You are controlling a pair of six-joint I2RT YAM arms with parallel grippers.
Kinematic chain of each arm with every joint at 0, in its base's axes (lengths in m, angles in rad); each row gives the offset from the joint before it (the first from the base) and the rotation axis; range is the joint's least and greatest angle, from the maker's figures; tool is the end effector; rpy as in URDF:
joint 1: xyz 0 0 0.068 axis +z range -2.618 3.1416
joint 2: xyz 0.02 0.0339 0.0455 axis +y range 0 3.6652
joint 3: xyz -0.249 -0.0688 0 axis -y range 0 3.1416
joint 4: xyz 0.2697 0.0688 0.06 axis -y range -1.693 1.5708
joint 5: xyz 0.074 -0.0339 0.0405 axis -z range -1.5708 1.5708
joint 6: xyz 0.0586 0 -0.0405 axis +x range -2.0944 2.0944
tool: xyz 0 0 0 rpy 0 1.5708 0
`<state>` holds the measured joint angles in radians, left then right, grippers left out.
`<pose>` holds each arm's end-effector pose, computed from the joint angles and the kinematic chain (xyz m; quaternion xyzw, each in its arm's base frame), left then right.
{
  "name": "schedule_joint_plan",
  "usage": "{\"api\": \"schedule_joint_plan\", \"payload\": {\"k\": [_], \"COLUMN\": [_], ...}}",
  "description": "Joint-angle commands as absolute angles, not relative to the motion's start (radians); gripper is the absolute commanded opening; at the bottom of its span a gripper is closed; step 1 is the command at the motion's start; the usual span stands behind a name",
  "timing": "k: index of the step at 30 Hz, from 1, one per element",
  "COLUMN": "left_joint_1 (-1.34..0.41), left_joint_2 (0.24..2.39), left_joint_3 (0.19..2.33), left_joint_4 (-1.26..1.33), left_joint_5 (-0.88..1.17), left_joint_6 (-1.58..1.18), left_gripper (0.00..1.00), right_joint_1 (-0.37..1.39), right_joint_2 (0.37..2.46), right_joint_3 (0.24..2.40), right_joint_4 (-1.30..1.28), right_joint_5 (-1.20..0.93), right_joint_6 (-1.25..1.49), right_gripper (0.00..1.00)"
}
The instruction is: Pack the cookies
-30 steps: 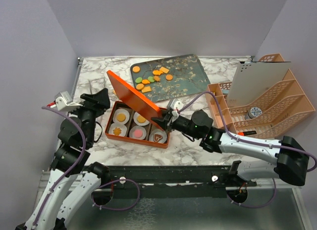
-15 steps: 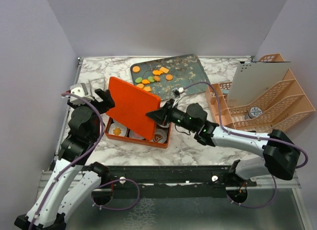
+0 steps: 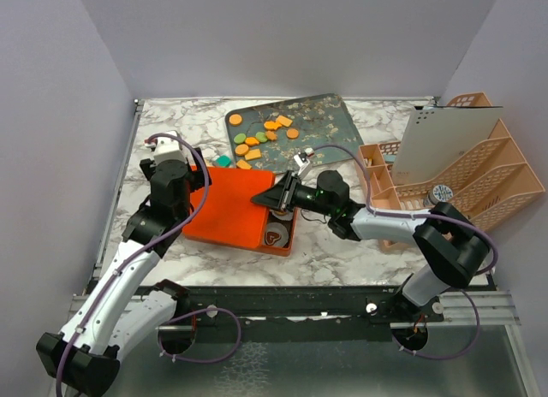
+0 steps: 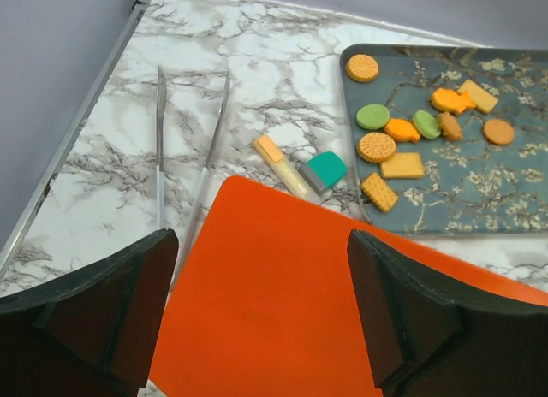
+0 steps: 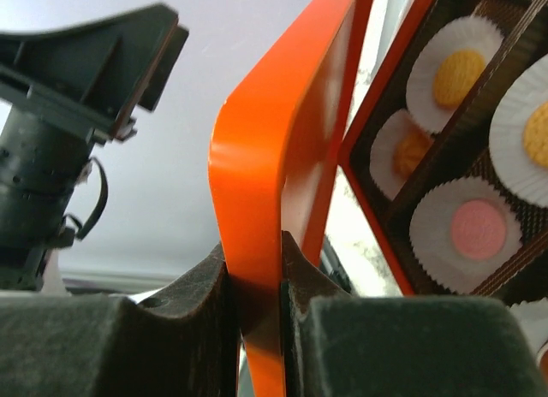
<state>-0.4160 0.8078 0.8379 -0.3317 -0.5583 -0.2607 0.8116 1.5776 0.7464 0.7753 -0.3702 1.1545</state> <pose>0.2264 -0.0661 0.3248 -0.1028 0.7845 0.0201 0.6112 0.2436 0.2875 0.1965 -0.0028 0.7253 0.6362 0.2632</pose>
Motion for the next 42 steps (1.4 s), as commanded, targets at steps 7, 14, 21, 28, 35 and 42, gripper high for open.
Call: {"api": "schedule_joint_plan", "payload": {"k": [7,14,21,28,35,42], "left_joint_1": [-0.265,-0.166,-0.110,-0.110,-0.108,-0.107], "left_joint_2": [0.909,1.023,1.126,1.176,1.228,1.257], "left_joint_3": [0.831,0.816,0.824,0.816,0.824,0.828], "left_joint_4": [-0.356,-0.351,-0.355,-0.368,-0.378,-0.380], "left_joint_5": [-0.371,-0.203,-0.080,-0.078,-0.072,-0.050], "left_joint_6": [-0.268,-0.302,-0.308,-0.295,-0.298,-0.298], "left_gripper": [0.91,0.95,0.95,0.96,0.96,0.97], "right_joint_1": [0.743,0.701,0.667,0.644,0.631,0.620], "right_joint_2": [1.603,1.625,1.713,1.805,1.820,1.726], "right_joint_3": [0.637,0.545,0.495,0.480,0.493,0.559], "right_joint_4": [0.928,1.010,1.114,1.183,1.195,1.022], "right_joint_5": [-0.471,-0.435,-0.452,-0.485,-0.502,-0.504], "right_joint_6": [1.298,1.300,1.314,1.318,1.272,1.136], "right_gripper": [0.00,0.01,0.07,0.14,0.13,0.12]}}
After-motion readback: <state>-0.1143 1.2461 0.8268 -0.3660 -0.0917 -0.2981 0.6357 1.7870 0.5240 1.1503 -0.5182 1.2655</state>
